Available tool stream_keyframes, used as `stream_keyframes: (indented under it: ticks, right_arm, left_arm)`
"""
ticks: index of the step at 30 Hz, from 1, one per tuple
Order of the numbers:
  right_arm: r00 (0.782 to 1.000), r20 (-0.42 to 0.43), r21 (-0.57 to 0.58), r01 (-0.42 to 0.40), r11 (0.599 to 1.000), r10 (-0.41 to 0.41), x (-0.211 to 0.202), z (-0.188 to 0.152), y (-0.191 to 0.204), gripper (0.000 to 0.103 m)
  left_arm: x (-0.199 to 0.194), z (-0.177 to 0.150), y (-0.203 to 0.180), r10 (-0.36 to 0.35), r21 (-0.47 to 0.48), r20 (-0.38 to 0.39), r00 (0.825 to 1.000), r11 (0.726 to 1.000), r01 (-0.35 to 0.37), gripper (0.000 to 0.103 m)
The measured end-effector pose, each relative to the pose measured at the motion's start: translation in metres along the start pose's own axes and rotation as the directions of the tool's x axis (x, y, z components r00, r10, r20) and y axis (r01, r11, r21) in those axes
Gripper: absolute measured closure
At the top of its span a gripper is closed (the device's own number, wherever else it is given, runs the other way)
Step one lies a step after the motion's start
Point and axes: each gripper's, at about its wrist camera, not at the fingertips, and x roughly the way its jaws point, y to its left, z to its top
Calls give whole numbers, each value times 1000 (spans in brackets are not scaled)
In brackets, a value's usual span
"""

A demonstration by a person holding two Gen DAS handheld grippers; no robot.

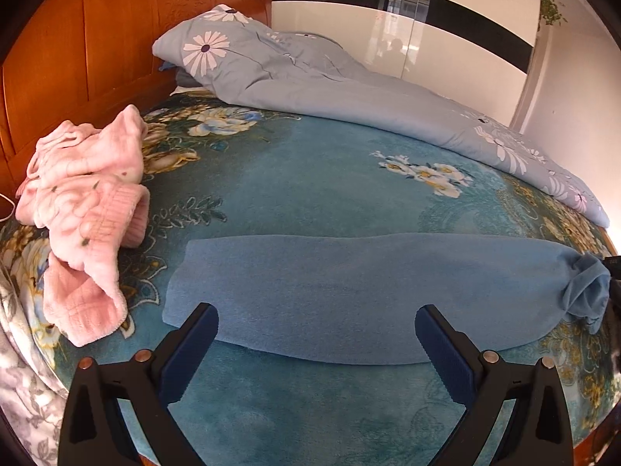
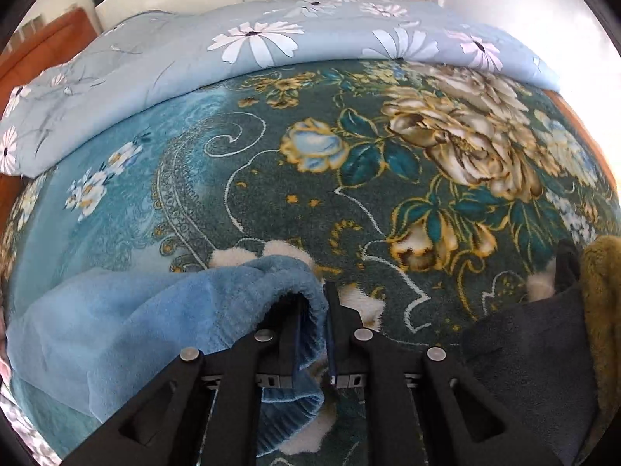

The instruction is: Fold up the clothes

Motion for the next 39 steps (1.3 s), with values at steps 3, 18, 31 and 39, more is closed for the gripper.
stream_keyframes:
  ticks: [3, 18, 31, 39]
  right_arm:
    - [998, 65, -56, 12, 998, -8, -25, -11, 5, 51]
    - [964, 256, -101, -43, 994, 68, -115, -65, 7, 31]
    - [978, 53, -138, -193, 971, 202, -48, -128, 49, 31]
    - [955, 108, 73, -284, 956, 275, -46, -114, 39, 91]
  left_arm:
    - [4, -7, 18, 40, -26, -21, 999, 999, -40, 0]
    - [4, -32, 63, 77, -110, -61, 995, 990, -83, 0]
    - [-3, -46, 61, 53, -28, -73, 996, 998, -55, 0]
    - [-5, -45, 52, 89, 127, -59, 994, 989, -81, 0]
